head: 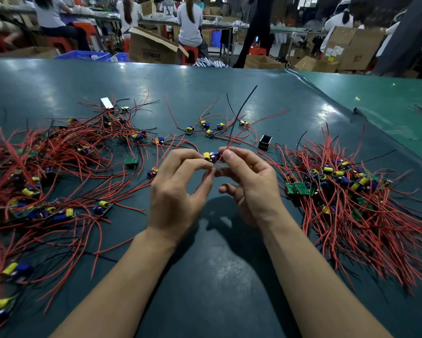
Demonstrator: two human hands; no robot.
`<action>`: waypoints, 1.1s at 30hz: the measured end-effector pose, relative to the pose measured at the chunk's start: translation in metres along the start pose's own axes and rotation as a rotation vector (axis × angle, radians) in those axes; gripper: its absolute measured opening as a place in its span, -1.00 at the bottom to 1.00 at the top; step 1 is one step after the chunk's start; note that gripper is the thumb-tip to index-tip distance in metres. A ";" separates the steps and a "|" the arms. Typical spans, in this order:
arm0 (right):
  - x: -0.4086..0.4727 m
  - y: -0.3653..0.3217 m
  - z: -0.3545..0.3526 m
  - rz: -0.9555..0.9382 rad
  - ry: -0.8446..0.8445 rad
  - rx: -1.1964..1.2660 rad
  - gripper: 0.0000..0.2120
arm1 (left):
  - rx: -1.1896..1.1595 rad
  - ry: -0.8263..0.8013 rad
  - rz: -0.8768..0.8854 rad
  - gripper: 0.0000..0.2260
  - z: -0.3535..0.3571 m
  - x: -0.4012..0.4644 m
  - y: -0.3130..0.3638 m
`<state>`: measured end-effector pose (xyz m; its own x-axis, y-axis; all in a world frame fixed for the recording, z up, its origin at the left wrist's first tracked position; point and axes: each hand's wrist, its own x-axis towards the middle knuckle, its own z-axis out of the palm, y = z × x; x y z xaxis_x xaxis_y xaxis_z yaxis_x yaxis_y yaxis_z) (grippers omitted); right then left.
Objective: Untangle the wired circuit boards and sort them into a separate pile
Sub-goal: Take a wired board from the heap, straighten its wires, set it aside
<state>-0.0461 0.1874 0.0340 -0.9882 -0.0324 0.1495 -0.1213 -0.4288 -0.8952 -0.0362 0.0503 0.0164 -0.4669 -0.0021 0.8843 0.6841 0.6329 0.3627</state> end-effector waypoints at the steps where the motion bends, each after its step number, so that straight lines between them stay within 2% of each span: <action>1: 0.000 0.000 -0.001 0.009 0.002 0.003 -0.94 | -0.001 -0.010 -0.001 -0.93 0.000 0.000 0.000; 4: 0.001 -0.001 0.000 0.015 0.027 0.014 -0.91 | 0.003 -0.059 -0.007 -0.92 0.001 0.000 -0.004; 8: 0.002 -0.001 -0.001 -0.028 0.169 -0.054 -0.88 | -0.005 -0.072 0.016 -0.95 0.002 0.000 0.003; 11: 0.004 -0.004 -0.003 0.024 0.234 0.068 -0.91 | -0.071 -0.050 -0.041 -0.81 0.003 -0.002 0.007; 12: 0.004 -0.005 -0.003 0.051 0.240 0.129 -0.93 | -0.109 -0.115 -0.078 -0.72 0.004 -0.003 0.007; 14: 0.003 -0.006 -0.002 0.095 0.241 0.219 -0.97 | -0.135 -0.342 -0.214 -0.60 0.008 -0.008 0.008; 16: 0.003 -0.006 -0.003 0.132 0.226 0.247 -0.89 | -0.158 -0.459 -0.377 -0.53 0.011 -0.011 0.009; 19: 0.001 -0.006 -0.002 0.211 0.139 0.134 -0.90 | -0.326 -0.359 -0.599 -0.56 0.010 -0.007 0.005; 21: -0.001 -0.004 0.001 0.253 0.087 0.062 -0.81 | -0.369 -0.324 -0.602 -0.65 0.009 -0.005 0.003; 23: -0.001 -0.001 0.003 0.254 0.077 0.012 -0.85 | -0.413 -0.275 -0.637 -0.68 0.009 -0.005 0.003; 25: -0.001 -0.001 0.003 0.234 0.091 -0.026 -0.94 | -0.508 -0.199 -0.733 -0.67 0.010 -0.003 0.005; 30: 0.000 -0.001 0.003 0.150 0.169 -0.070 -0.83 | -0.665 -0.117 -0.868 -0.59 0.010 0.001 0.001; 33: 0.000 -0.002 0.003 0.162 0.153 -0.035 -0.89 | -0.722 -0.113 -0.891 -0.58 0.010 0.002 0.001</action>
<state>-0.0457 0.1857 0.0368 -0.9974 0.0397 -0.0604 0.0397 -0.3972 -0.9169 -0.0423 0.0588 0.0156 -0.9683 -0.1329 0.2117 0.2307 -0.1493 0.9615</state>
